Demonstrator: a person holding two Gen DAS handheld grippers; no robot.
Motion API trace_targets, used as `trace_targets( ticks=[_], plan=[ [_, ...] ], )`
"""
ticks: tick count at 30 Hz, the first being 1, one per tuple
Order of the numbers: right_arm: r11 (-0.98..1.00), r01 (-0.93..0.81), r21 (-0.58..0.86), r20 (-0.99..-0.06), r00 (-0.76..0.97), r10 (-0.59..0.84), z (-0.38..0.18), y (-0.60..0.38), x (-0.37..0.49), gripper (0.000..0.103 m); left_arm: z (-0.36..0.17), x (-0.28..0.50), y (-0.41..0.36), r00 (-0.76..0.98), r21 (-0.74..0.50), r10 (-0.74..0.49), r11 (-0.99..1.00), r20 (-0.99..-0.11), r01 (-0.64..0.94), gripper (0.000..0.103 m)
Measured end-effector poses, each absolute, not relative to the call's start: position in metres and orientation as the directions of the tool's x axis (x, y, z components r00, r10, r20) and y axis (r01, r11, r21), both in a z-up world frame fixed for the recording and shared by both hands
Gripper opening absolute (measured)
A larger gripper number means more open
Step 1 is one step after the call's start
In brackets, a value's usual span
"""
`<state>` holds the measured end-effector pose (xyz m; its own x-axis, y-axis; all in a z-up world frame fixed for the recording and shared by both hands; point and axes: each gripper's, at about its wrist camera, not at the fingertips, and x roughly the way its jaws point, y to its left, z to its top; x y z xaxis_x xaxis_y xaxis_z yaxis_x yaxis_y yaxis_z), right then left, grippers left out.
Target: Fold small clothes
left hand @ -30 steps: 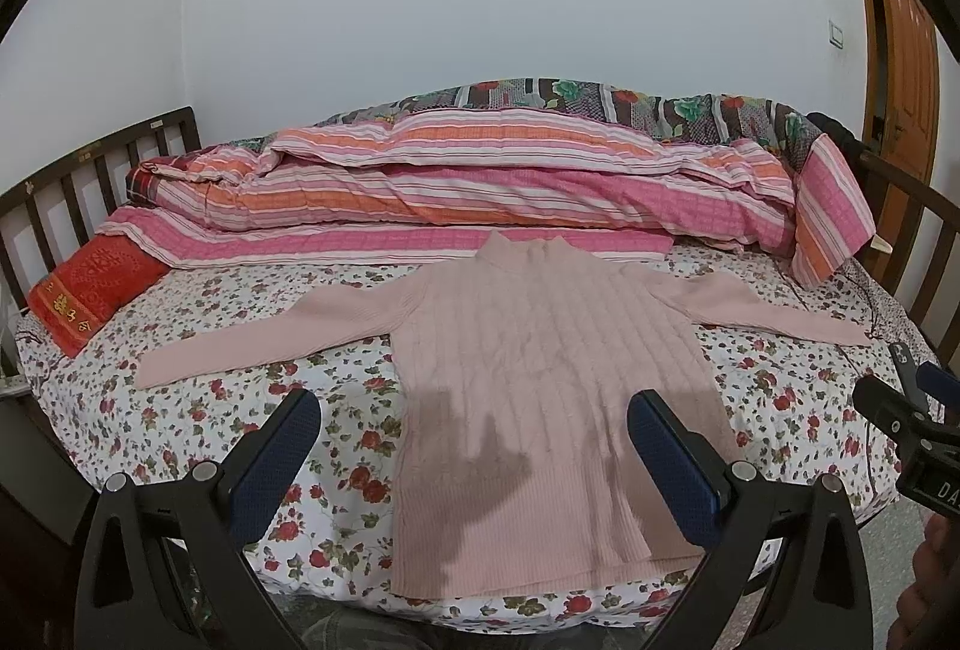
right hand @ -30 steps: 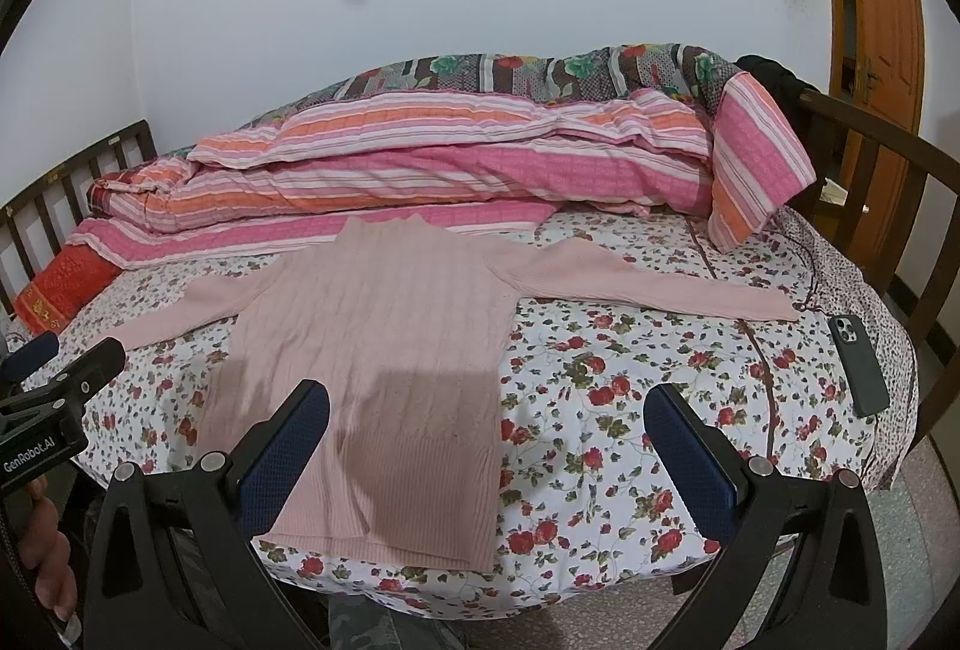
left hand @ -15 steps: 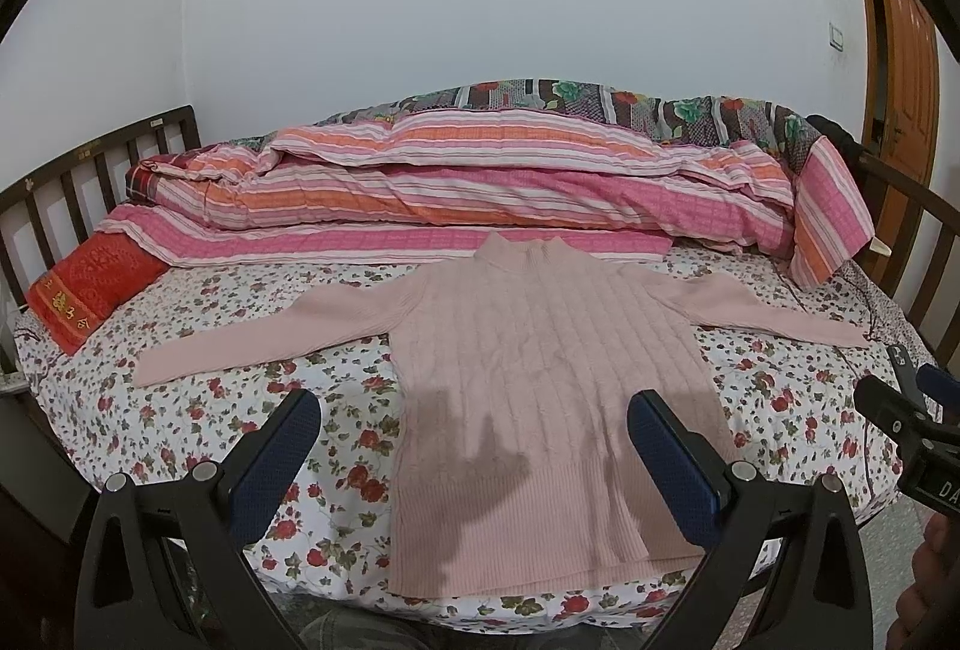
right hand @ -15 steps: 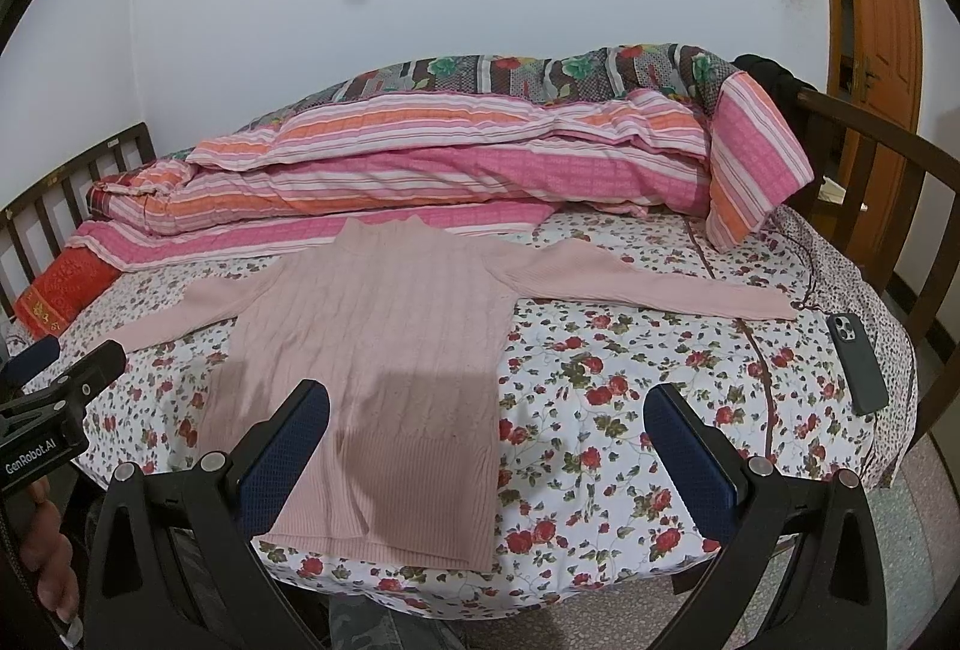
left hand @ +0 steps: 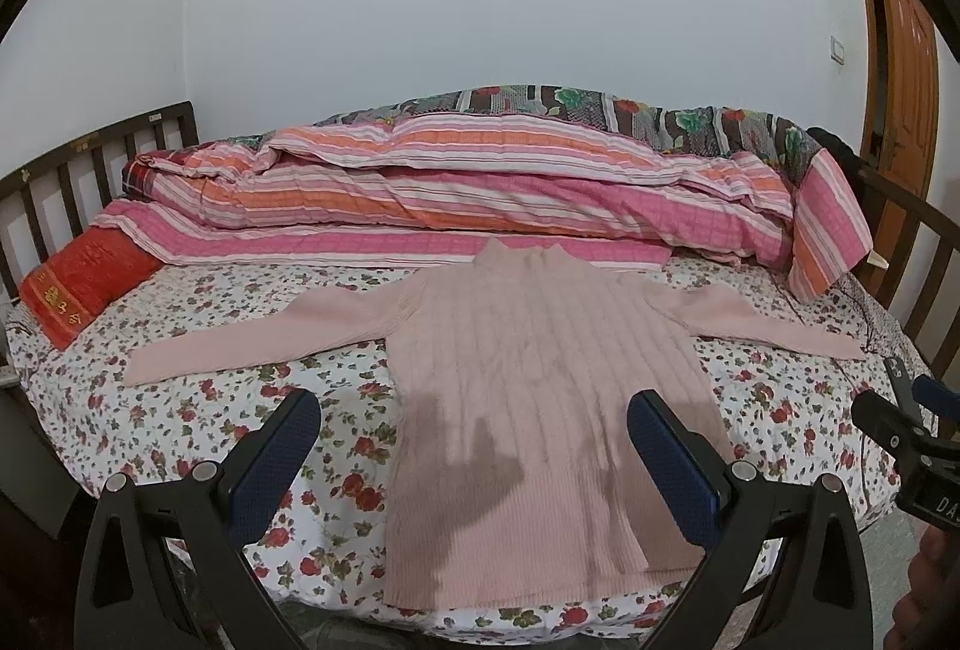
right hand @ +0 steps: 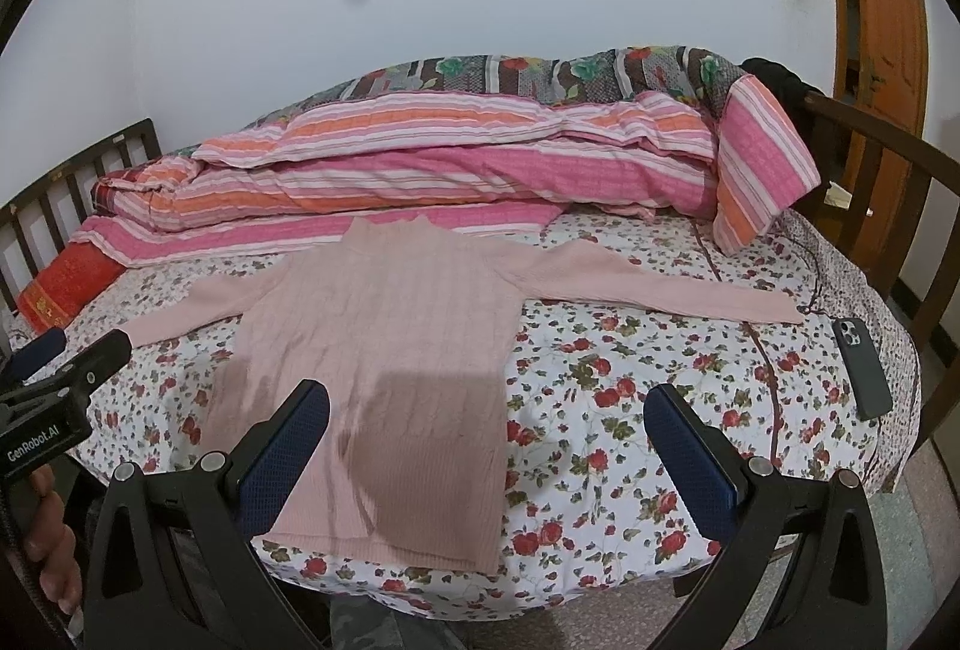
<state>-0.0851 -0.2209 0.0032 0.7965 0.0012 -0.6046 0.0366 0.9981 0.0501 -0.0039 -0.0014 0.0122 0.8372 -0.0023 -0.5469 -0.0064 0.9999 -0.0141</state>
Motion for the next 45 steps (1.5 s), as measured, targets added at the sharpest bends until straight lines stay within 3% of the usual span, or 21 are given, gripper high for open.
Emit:
trace_targets(
  ticks=[17, 23, 26, 31, 35, 39, 41, 44, 45],
  plan=[
    [0.998, -0.035, 0.046, -0.67, 0.74, 0.057, -0.07, -0.206, -0.021, 0.103, -0.094, 0.074, 0.097, 0.758, -0.172, -0.012, 0.976, -0.653, -0.132, 0.102],
    [0.997, -0.08, 0.022, -0.731, 0.678, 0.07, -0.108, -0.199, 0.012, 0.099, -0.129, 0.096, 0.186, 0.764, -0.34, -0.022, 0.903, -0.644, -0.261, 0.101],
    [0.995, -0.083, 0.046, -0.741, 0.666, 0.09, -0.121, -0.199, 0.026, 0.097, -0.145, 0.104, 0.237, 0.765, -0.438, -0.048, 0.841, -0.642, -0.316, 0.089],
    [0.993, -0.08, 0.089, -0.754, 0.646, 0.119, -0.137, -0.198, 0.051, 0.089, -0.165, 0.115, 0.311, 0.771, -0.511, 0.026, 0.734, -0.636, -0.446, 0.078],
    [0.992, -0.065, 0.109, -0.76, 0.638, 0.126, -0.145, -0.197, 0.07, 0.088, -0.187, 0.124, 0.362, 0.804, -0.628, 0.004, 0.622, -0.594, -0.467, 0.071],
    [0.991, -0.052, 0.126, -0.762, 0.634, 0.13, -0.149, -0.201, 0.086, 0.088, -0.191, 0.134, 0.395, 0.822, -0.658, 0.067, 0.564, -0.565, -0.498, 0.059],
    [0.99, -0.05, 0.129, -0.765, 0.631, 0.132, -0.15, -0.204, 0.093, 0.088, -0.189, 0.142, 0.405, 0.799, -0.626, 0.112, 0.56, -0.591, -0.542, 0.049],
    [0.99, -0.05, 0.134, -0.76, 0.636, 0.135, -0.148, -0.209, 0.098, 0.088, -0.174, 0.148, 0.407, 0.768, -0.539, 0.195, 0.609, -0.61, -0.582, 0.006],
    [0.989, -0.051, 0.137, -0.757, 0.639, 0.138, -0.147, -0.21, 0.099, 0.088, -0.168, 0.149, 0.407, 0.777, -0.538, 0.193, 0.621, -0.599, -0.569, 0.006]
  ],
)
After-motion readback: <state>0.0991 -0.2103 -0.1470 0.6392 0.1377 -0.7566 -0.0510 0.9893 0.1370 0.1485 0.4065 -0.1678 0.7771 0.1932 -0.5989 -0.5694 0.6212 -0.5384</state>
